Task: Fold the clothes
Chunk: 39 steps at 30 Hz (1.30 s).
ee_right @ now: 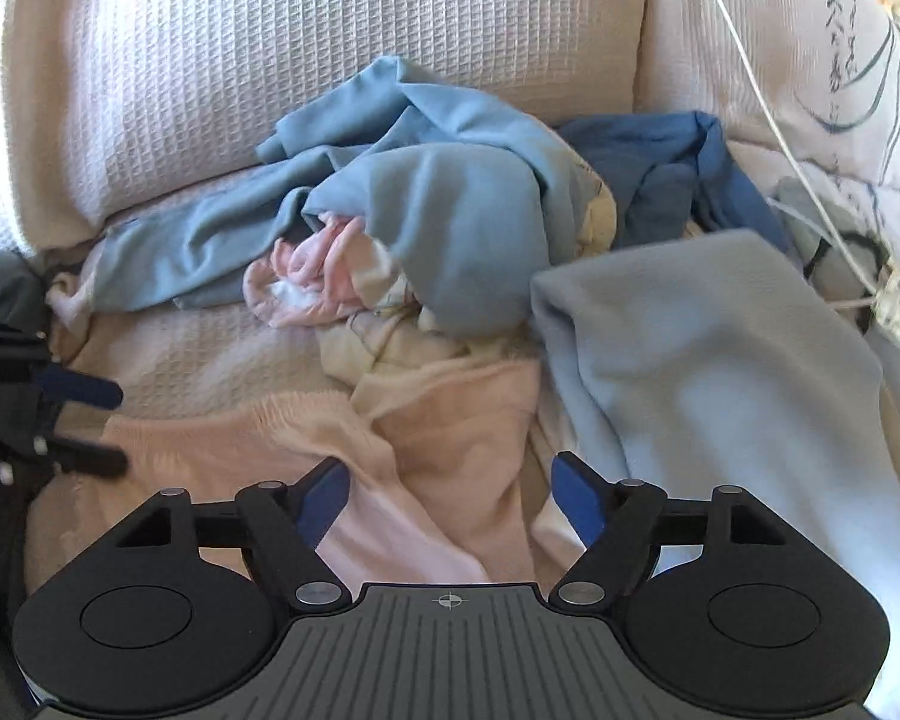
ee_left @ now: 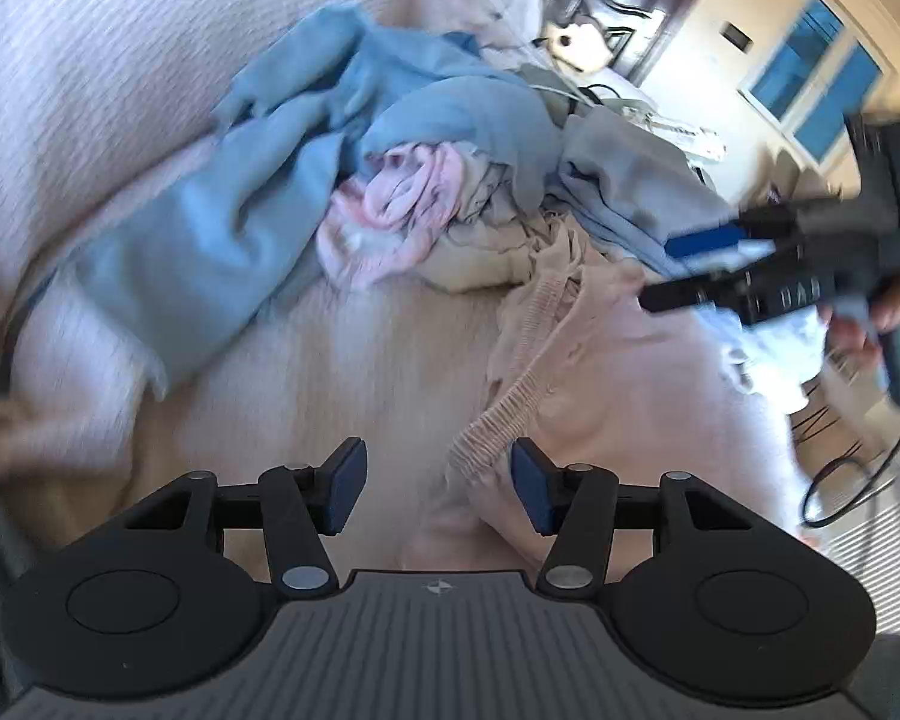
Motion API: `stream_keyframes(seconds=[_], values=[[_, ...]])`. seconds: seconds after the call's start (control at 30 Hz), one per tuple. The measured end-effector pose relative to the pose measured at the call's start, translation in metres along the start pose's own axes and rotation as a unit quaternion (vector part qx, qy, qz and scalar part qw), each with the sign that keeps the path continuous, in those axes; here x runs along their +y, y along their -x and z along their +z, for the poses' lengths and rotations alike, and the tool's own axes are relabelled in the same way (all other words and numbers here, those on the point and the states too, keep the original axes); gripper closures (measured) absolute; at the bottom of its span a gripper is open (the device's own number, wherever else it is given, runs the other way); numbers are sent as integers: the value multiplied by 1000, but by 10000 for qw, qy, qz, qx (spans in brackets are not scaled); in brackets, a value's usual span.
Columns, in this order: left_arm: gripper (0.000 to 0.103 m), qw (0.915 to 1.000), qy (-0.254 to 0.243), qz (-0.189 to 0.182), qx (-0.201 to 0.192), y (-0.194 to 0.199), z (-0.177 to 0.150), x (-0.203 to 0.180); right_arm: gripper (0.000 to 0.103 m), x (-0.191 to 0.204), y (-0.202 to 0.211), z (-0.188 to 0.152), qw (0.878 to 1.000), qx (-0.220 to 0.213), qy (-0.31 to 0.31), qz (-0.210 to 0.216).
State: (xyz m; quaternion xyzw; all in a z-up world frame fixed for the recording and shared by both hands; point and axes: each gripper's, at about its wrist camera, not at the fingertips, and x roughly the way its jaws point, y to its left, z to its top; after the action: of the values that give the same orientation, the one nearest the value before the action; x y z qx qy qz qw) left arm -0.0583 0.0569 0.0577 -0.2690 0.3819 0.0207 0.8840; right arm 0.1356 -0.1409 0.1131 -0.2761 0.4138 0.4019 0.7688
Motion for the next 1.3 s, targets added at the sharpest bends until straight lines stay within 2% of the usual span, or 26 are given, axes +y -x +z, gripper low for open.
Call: stream_keyframes(seconds=[0.1, 0.23, 0.33, 0.47, 0.53, 0.73, 0.87, 0.93, 0.97, 1.07, 1.17, 1.23, 1.3], values=[[43, 9981, 392, -335, 327, 7, -9, 0, 19, 0, -6, -3, 9996, 148, 62, 249], [40, 9936, 566, -544, 807, -3, -21, -8, 18, -2, -23, 0, 9985, 423, 265, 203], [39, 9862, 822, -756, 1221, -14, -33, -11, 18, -3, -38, 4, 9968, 613, 411, 295], [39, 9832, 745, -621, 1549, -27, -44, -22, 18, -3, -53, 7, 9940, 773, 680, 377], [39, 9832, 818, -540, 1538, -33, -47, -23, 17, -5, -60, 9, 9927, 877, 691, 459], [38, 9897, 996, -153, 1018, -41, -49, -36, 14, -5, -74, 6, 9920, 921, 632, 595], [36, 9874, 1370, -45, 789, -42, -51, -37, 14, -5, -73, 3, 9929, 835, 594, 612], [63, 9874, 1380, -191, 747, -43, -47, -35, 13, -5, -74, 1, 9934, 799, 552, 614], [89, 9878, 1314, -318, 778, -45, -44, -34, 13, -5, -74, 0, 9938, 777, 523, 599], [94, 9865, 1273, -542, 881, -48, -37, -28, 15, -3, -74, -4, 9951, 710, 413, 547], [96, 9882, 1070, -611, 911, -45, -32, -26, 39, -8, -67, -7, 9958, 668, 105, 621], [96, 9884, 986, -718, 904, -41, -26, -25, 71, -12, -60, -11, 9957, 645, -189, 644], [97, 9888, 941, -888, 748, -29, -17, -23, 83, -11, -51, -16, 9954, 668, -417, 544]])
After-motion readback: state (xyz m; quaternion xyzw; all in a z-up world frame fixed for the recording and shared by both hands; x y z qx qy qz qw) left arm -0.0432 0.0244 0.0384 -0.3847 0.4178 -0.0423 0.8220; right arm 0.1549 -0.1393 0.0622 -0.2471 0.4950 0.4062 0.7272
